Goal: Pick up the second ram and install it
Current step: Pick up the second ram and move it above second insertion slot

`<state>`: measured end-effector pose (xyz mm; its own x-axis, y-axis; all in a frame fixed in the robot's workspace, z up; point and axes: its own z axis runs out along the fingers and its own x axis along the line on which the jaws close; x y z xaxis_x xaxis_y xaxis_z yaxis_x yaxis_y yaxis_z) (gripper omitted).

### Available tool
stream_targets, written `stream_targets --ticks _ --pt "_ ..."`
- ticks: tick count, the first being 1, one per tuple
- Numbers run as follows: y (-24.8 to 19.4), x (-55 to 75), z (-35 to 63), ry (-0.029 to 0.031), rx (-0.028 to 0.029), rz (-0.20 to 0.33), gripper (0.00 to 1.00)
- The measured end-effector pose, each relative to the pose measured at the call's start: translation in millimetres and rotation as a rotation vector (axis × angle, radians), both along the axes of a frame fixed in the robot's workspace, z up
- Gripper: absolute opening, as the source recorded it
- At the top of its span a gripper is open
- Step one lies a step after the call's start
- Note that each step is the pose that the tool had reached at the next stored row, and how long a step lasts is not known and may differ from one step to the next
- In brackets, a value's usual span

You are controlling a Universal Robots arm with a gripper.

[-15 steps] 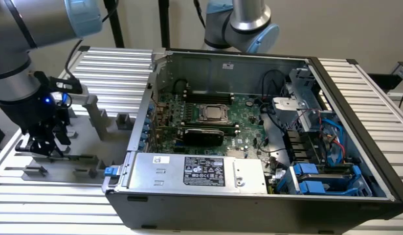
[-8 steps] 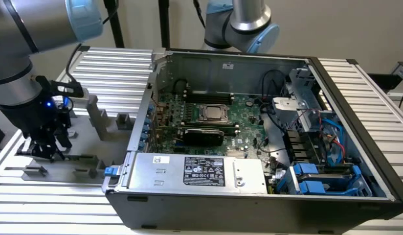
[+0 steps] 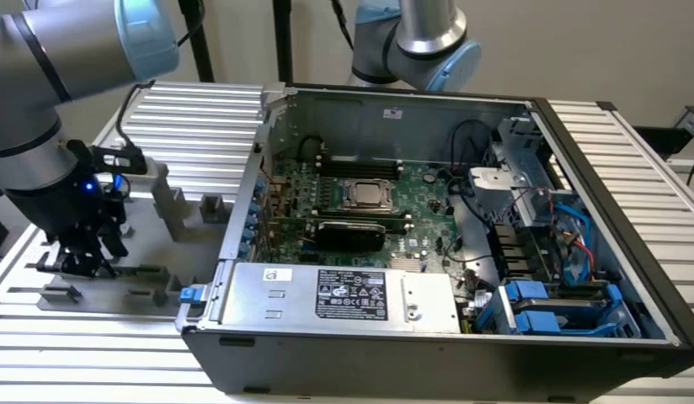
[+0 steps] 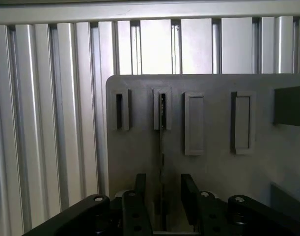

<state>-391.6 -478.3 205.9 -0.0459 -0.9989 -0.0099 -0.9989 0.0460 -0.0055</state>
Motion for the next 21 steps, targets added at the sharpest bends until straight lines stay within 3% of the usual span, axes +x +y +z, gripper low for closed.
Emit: stream_targets --ticks 8,12,14,16,17,21 --pt "0.0 0.0 -7.7 0.0 0.0145 0.008 0.42" --pt "0.0 0.3 -8.3 0.0 0.0151 0.014 0.42" --pt "0.0 0.3 -8.3 0.0002 0.0151 0.016 0.34" --pt "0.0 0.3 -8.4 0.0006 0.0151 0.017 0.34" --pt "0.0 0.4 -8.5 0.0006 0.0151 0.018 0.27" --pt "0.0 0.4 -9.0 0.001 0.0151 0.018 0.27"
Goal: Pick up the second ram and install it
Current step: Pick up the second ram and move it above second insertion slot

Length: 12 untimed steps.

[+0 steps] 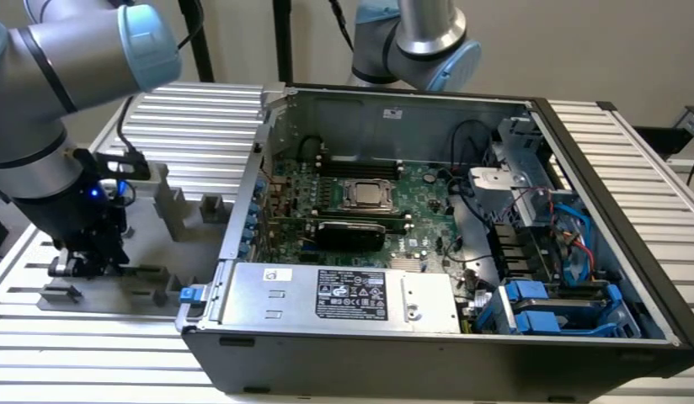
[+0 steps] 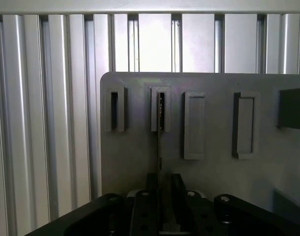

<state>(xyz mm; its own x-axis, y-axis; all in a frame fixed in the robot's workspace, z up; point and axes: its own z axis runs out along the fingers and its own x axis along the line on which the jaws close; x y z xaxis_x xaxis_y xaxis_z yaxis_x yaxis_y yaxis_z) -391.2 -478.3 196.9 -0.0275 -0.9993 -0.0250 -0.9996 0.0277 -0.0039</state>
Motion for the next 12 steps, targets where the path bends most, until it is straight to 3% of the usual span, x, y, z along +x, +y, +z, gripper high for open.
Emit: stream_targets --ticks 12 --pt "0.0 -1.0 -2.8 0.0023 -0.0001 0.0 0.27"
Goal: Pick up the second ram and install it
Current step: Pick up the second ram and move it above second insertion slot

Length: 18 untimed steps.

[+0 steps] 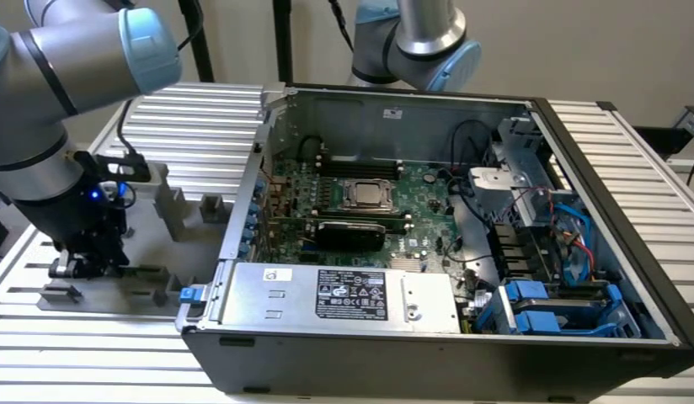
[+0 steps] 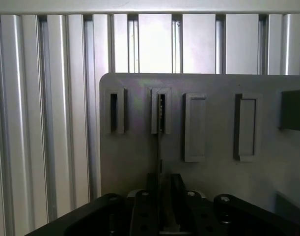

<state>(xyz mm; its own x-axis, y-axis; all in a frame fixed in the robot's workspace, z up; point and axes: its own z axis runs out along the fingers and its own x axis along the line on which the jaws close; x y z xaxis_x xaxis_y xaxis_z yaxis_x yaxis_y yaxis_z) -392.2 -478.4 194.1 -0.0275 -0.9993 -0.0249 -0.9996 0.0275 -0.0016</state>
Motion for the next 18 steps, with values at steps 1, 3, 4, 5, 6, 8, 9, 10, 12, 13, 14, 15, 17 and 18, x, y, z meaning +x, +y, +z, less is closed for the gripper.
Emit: stream_targets --ticks 1,3,4,5,6,8,9,10,12,13,14,15,17,18 --pt "0.0 -0.1 -0.1 0.0003 0.0 0.0 0.24" --pt "0.0 -0.1 -0.1 0.0011 0.0 0.0 0.18" --pt "0.0 -0.1 -0.2 0.0017 0.0 0.0 0.18" --pt "0.1 -0.1 -0.2 0.0022 0.0 0.0 0.14" --pt "0.1 -0.2 -0.2 0.0028 0.0 0.0 0.14" --pt "0.0 -0.1 -0.3 0.0034 -0.0002 0.0 0.14" --pt "0.0 0.0 -0.3 0.0036 -0.001 0.0 0.14" --pt "0.0 0.0 -0.4 0.0035 -0.0027 0.0 0.14" --pt "0.1 -0.1 -0.3 0.0036 -0.0103 0.0 0.14" --pt "0.1 -0.1 -0.3 0.0036 -0.0144 0.0 0.14" --pt "0.2 -0.1 -0.3 0.0036 -0.0189 0.0 0.14" --pt "0.4 0.0 -0.3 0.0036 -0.0232 0.0 0.14" --pt "0.7 0.0 -0.4 0.0035 -0.0291 0.0 0.14" --pt "0.7 0.0 -0.4 0.0035 -0.0298 0.0 0.14"
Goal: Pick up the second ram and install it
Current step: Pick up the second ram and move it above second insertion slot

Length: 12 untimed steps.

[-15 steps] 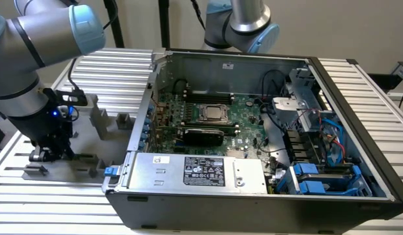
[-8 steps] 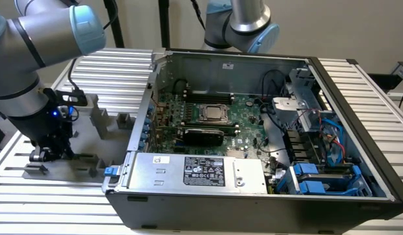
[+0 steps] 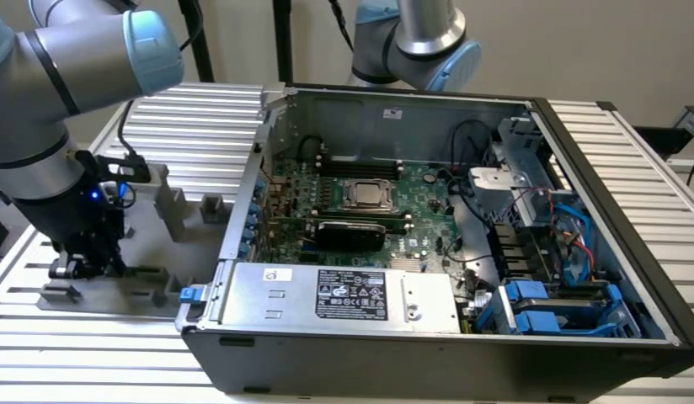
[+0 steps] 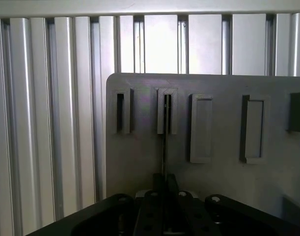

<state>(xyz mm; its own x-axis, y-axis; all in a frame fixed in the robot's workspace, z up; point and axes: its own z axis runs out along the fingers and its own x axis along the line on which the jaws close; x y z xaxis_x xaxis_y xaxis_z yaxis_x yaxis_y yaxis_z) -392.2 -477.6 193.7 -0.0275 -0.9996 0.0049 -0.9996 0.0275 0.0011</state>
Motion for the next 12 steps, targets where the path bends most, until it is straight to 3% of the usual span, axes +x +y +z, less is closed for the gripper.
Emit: stream_targets --ticks 12 --pt "1.7 -0.1 0.1 -0.0035 -0.0002 0.029 0.14"
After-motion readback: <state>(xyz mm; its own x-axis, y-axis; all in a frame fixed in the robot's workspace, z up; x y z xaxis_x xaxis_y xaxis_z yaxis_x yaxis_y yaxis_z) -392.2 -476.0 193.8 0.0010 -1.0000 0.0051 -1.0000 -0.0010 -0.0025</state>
